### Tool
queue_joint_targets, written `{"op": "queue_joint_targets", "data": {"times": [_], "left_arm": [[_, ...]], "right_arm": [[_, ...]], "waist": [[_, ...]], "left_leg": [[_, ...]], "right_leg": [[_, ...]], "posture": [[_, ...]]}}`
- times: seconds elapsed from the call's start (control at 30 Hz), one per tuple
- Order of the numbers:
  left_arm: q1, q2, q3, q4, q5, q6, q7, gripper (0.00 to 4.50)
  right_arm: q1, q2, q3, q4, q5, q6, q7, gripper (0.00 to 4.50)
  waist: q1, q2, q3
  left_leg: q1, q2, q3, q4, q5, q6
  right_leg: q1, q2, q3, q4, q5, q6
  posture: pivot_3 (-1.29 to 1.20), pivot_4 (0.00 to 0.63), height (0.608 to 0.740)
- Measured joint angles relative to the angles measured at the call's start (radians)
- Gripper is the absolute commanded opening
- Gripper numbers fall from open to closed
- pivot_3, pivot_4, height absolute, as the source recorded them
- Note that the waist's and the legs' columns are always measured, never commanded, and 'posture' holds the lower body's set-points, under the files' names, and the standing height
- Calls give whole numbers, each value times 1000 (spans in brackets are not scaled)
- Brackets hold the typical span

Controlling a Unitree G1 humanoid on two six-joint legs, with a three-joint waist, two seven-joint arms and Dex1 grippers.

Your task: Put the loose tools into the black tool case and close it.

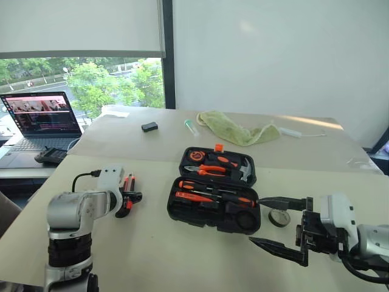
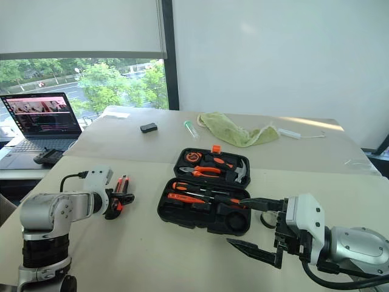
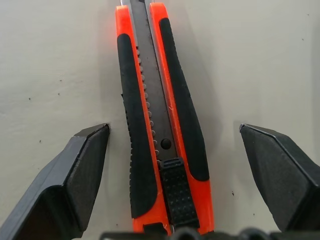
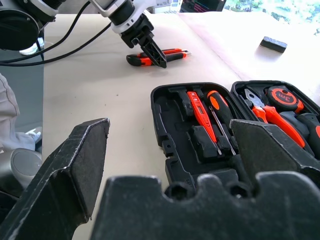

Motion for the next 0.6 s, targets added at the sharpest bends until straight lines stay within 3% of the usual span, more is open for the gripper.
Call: {"op": "queue_joint_targets", "data": {"times": [0.13,0.17,0.37,0.47,0.6], "left_arm": [[10,-7,-4,11,23,-45,14,1775],[15,-5,-4,12,22,-56,8,1621],[37,41,14,12,-63,-131,-142,1621],[-12,142,-18,15,-178,-214,-363,1621],[-127,309,-212,-12,-236,-457,-721,1621]], "right_arm": [[2,13,-3,-13,9,0,-16,4500],[-1,23,-3,-18,15,0,-26,4500],[-22,53,-6,-56,66,0,-76,4500],[-6,62,-13,-66,72,0,-94,4500],[35,64,-22,-81,69,0,-116,4500]], "waist": [[3,1,0],[3,1,0],[3,0,1],[3,-4,4],[3,0,4]], "left_leg": [[0,0,0,0,0,0],[0,0,0,0,0,0],[-5,0,-3,0,0,-1],[-9,0,-3,0,1,-3],[-8,-1,0,-1,3,-6]], "right_leg": [[0,-1,0,0,1,-1],[0,-1,0,0,1,-1],[-3,-2,0,-1,0,-1],[-7,-1,-3,-1,0,-3],[-5,0,-3,-5,-1,-4]], "posture": [[0,150,740],[0,150,740],[0,150,740],[0,150,740],[0,150,740]]}}
